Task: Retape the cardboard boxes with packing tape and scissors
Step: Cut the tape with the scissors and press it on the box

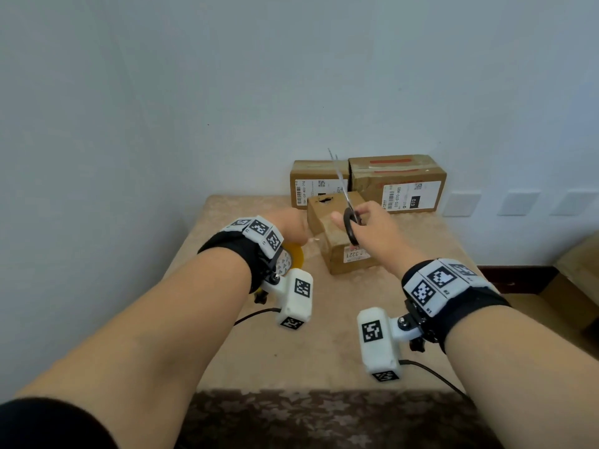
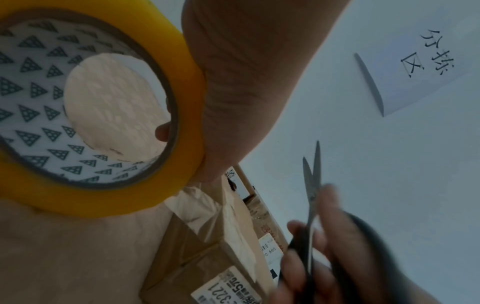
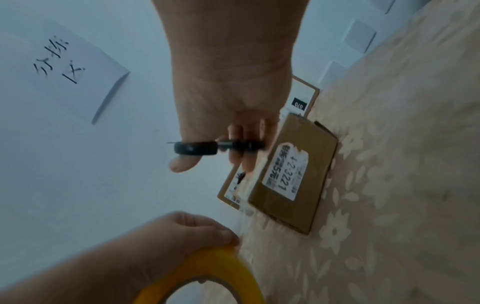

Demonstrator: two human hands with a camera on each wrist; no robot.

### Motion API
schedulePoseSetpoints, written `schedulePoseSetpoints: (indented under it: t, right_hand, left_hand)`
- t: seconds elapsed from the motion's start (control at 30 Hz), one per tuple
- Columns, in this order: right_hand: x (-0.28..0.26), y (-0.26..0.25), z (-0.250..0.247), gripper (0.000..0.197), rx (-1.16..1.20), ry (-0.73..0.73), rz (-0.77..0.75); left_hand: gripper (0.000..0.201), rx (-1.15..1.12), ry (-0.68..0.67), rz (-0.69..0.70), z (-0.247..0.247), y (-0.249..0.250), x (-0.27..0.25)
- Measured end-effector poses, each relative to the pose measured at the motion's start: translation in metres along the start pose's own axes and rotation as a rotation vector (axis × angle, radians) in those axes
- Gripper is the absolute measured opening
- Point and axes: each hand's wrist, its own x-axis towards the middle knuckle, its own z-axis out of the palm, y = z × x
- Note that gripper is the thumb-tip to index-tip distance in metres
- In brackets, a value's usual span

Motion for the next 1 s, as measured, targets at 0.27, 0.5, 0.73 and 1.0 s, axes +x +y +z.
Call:
schedulePoseSetpoints:
  t: [0.27,0.5,0.73,1.0]
  right_hand:
    - [-0.053,-0.003,-0.041,0.071,-0.115,-0.637,0.403]
    - [-0.061,0.004,-0.004,0.074,-0.133,-0.727,0.580]
    - [-0.048,0.016,0.040,0.063,-0.006,-0.552,0.460]
    - [-0.047,0.022,0.020,0.070,-0.075,-0.713,0.564]
  left_hand:
    - [0.021,-0.189,0.108,-0.026,0.004,-0.016,-0.017]
    - [0.024,-0.178,0.097,-0.012,0.004,-0.019,-0.017]
    - [0.026,-0.143,0.011,-0.020,-0.005,-0.023,-0.002]
    - [0.022,-0.126,0.041,0.019,-0.002,-0.026,0.004]
